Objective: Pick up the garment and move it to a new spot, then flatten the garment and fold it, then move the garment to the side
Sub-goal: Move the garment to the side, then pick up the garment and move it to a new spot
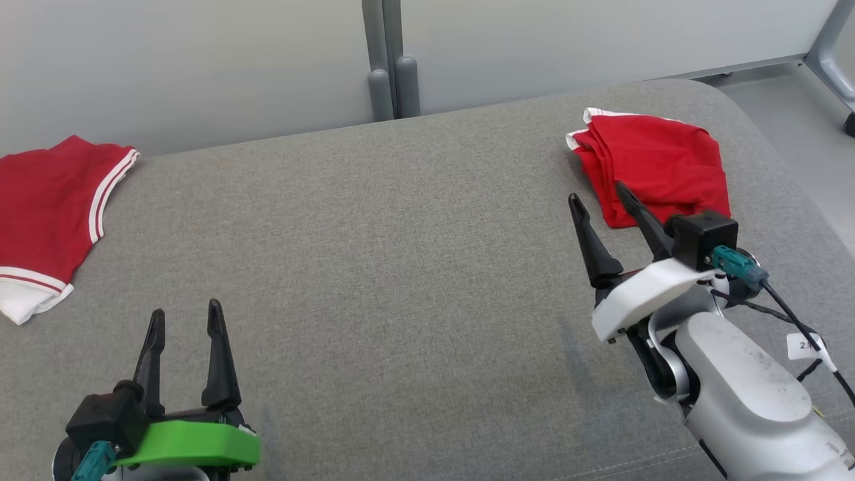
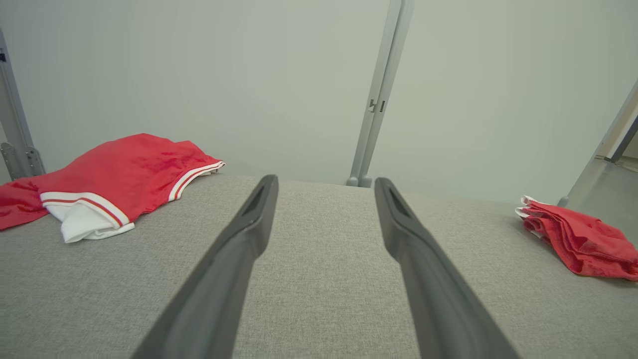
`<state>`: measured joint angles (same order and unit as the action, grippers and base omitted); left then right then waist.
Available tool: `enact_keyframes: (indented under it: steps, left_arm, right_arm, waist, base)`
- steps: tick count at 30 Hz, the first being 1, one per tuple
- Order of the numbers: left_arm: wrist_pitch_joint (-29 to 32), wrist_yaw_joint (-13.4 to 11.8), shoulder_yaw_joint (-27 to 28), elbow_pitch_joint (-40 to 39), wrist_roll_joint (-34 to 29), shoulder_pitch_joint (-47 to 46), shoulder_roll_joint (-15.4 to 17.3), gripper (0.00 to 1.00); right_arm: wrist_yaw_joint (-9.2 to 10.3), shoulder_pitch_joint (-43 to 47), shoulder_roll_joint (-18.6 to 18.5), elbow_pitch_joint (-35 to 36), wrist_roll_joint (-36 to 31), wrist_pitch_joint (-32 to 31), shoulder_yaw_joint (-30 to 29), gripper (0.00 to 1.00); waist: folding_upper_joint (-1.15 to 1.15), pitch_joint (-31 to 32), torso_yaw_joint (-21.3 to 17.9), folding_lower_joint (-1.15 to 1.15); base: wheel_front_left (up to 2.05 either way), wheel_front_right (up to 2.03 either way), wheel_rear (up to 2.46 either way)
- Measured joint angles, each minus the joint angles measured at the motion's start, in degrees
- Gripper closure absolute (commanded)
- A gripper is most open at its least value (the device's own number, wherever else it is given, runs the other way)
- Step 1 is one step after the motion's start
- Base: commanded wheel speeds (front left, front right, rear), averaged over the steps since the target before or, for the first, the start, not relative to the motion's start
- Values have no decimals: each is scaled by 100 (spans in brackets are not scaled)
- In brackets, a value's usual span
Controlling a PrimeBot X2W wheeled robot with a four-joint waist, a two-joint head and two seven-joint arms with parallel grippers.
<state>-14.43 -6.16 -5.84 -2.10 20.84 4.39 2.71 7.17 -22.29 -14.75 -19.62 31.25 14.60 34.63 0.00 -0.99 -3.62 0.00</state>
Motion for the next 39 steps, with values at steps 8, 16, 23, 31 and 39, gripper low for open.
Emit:
enact_keyframes:
  steps: [8,16,23,31,39]
  left_arm:
    - [0,-45,9,136,0,180,0,0]
    - [0,-49,12,166,0,265,0,0]
    - [0,-51,8,170,0,281,0,0]
    - [0,-52,-18,186,0,283,0,0]
    - [0,-52,-59,188,0,286,0,0]
  right_arm:
    - [1,586,75,145,-459,0,-583,0]
    - [1,999,268,357,-761,0,-787,0]
    - [1,1237,409,497,-921,0,-856,0]
    - [1,1394,449,600,-1074,0,-927,0]
    - [1,1499,537,693,-1177,0,-1012,0]
  waist:
    - [0,52,40,0]
    - [0,104,59,0]
    - [0,128,77,0]
    - [0,137,115,0]
    - [0,148,153,0]
  base:
    - [0,0,0]
    - [0,0,0]
    - [0,0,0]
    - [0,0,0]
    - [0,0,0]
